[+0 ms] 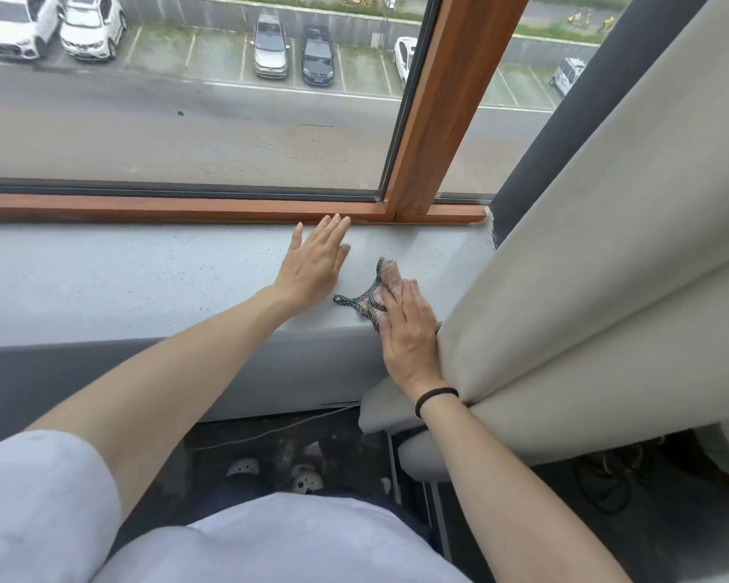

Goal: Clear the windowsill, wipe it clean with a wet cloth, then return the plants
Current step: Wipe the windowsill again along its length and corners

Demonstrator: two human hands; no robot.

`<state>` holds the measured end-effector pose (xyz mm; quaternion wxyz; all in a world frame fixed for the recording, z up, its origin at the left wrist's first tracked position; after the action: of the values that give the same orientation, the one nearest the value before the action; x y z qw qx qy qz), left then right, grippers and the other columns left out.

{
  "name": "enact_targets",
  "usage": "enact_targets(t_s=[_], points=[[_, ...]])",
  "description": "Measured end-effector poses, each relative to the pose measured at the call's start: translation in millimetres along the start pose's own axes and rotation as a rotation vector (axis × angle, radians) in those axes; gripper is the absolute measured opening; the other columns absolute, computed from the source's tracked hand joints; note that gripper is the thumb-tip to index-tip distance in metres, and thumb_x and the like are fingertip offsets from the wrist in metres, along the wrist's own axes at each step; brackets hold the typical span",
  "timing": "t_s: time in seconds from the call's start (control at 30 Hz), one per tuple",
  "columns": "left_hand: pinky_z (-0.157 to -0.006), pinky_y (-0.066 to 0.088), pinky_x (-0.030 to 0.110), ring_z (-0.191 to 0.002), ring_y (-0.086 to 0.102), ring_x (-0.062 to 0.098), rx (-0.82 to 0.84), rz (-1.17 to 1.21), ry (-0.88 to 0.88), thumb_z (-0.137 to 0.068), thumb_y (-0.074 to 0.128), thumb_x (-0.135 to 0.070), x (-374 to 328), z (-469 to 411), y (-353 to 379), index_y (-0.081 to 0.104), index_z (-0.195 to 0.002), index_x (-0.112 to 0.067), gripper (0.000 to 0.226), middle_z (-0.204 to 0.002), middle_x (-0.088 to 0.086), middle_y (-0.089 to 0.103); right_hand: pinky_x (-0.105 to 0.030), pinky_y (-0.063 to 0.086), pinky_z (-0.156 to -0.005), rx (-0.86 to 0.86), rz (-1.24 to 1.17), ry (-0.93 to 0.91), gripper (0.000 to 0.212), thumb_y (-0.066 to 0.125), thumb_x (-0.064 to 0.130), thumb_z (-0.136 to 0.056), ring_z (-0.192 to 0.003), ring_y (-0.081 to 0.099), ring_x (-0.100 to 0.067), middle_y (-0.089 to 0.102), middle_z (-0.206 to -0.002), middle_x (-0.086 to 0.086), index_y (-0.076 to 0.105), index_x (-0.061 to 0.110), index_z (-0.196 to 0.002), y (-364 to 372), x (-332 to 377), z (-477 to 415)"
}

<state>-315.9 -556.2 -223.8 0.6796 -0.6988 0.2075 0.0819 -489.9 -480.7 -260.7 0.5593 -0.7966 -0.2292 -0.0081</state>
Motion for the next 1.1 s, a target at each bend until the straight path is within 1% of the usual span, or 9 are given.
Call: enact_targets(t_s=[0.2,0.27,0.37,0.5,0.6,0.73,0.87,1.0,1.1], points=[[-0.117,-0.001,0.043,-0.146,0.009,0.012,-0.037,0.001,-0.085,-0.104,0.022,-0.030,33,28,-19,0.018,-0.151,-0.017,0.048,-0.158,0.000,0.017,-0.043,0.033,-0.106,-0.007,0.053,-0.160,0.042,0.042,0.030,-0.096,-0.132,0.039,-0.034,0.048,-0.139,-0.018,0.054,0.014,-0.133,13,33,-2],[-0.117,-0.001,0.043,-0.146,0.010,0.013,-0.049,-0.005,-0.101,-0.104,0.022,-0.030,45,36,-29,0.019,-0.150,-0.017,0.048,-0.158,0.000,0.018,-0.043,0.035,-0.103,-0.033,0.058,-0.265,0.045,0.055,0.021,-0.090,-0.130,0.039,-0.033,0.048,-0.137,-0.017,0.051,0.017,-0.134,21,51,-5],[-0.117,0.000,0.043,-0.146,0.013,0.014,-0.068,-0.030,-0.125,-0.104,0.022,-0.030,68,51,-45,0.021,-0.150,-0.016,0.048,-0.157,0.003,0.020,-0.040,0.038,-0.096,-0.062,0.055,-0.352,0.066,0.070,0.003,-0.079,-0.125,0.041,-0.031,0.044,-0.134,-0.013,0.043,0.024,-0.136,34,85,-8],[-0.117,0.001,0.044,-0.145,0.016,0.016,-0.071,-0.058,-0.152,-0.104,0.022,-0.030,100,83,-57,0.023,-0.149,-0.015,0.047,-0.157,0.004,0.023,-0.041,0.042,-0.089,-0.070,0.103,-0.405,0.063,0.047,-0.004,-0.082,-0.121,0.041,-0.031,0.038,-0.130,-0.009,0.038,0.026,-0.137,45,141,-4],[-0.117,0.002,0.043,-0.145,0.015,0.016,-0.058,-0.038,-0.200,-0.104,0.022,-0.029,123,109,-62,0.023,-0.149,-0.016,0.047,-0.156,0.004,0.023,-0.039,0.042,-0.082,-0.049,0.105,-0.415,0.059,0.043,-0.003,-0.079,-0.112,0.045,-0.029,0.041,-0.122,-0.008,0.047,0.022,-0.132,61,190,-9],[-0.117,0.006,0.043,-0.145,0.016,0.017,-0.115,0.014,-0.358,-0.104,0.022,-0.027,175,151,-86,0.028,-0.146,-0.014,0.045,-0.156,0.005,0.025,-0.036,0.049,-0.067,0.021,0.092,-0.460,0.046,0.067,-0.002,-0.067,-0.088,0.058,-0.028,0.062,-0.100,-0.008,0.068,0.014,-0.110,73,278,-14],[-0.115,0.012,0.045,-0.144,0.020,0.021,-0.139,-0.034,-0.419,-0.104,0.025,-0.024,212,187,-107,0.040,-0.138,-0.010,0.040,-0.155,0.009,0.026,-0.032,0.047,-0.056,0.067,0.116,-0.551,0.038,0.070,-0.003,-0.060,-0.068,0.059,-0.024,0.066,-0.082,-0.004,0.072,0.012,-0.095,70,332,-18],[-0.111,0.020,0.046,-0.140,0.028,0.024,-0.158,-0.094,-0.414,-0.102,0.029,-0.020,238,221,-127,0.049,-0.128,-0.007,0.036,-0.152,0.010,0.030,-0.032,0.048,-0.057,0.121,0.160,-0.664,0.040,0.060,0.000,-0.064,-0.069,0.059,-0.022,0.066,-0.087,-0.004,0.073,0.013,-0.099,78,369,-8],[-0.111,0.022,0.045,-0.140,0.027,0.026,-0.114,-0.174,-0.388,-0.099,0.036,-0.018,260,252,-132,0.052,-0.127,-0.004,0.034,-0.153,0.012,0.027,-0.032,0.049,-0.072,0.346,0.229,-0.921,0.040,0.063,0.004,-0.073,-0.090,0.059,-0.023,0.062,-0.105,-0.005,0.067,0.015,-0.112,79,397,17]])
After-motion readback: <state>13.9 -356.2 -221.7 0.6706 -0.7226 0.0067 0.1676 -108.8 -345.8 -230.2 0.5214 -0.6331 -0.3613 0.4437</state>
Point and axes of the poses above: each hand's wrist, its own z-axis away from the middle knuckle, its own y-axis out of the palm, x = y × z, the point moved 4 cm from there along -z, towards the middle knuckle
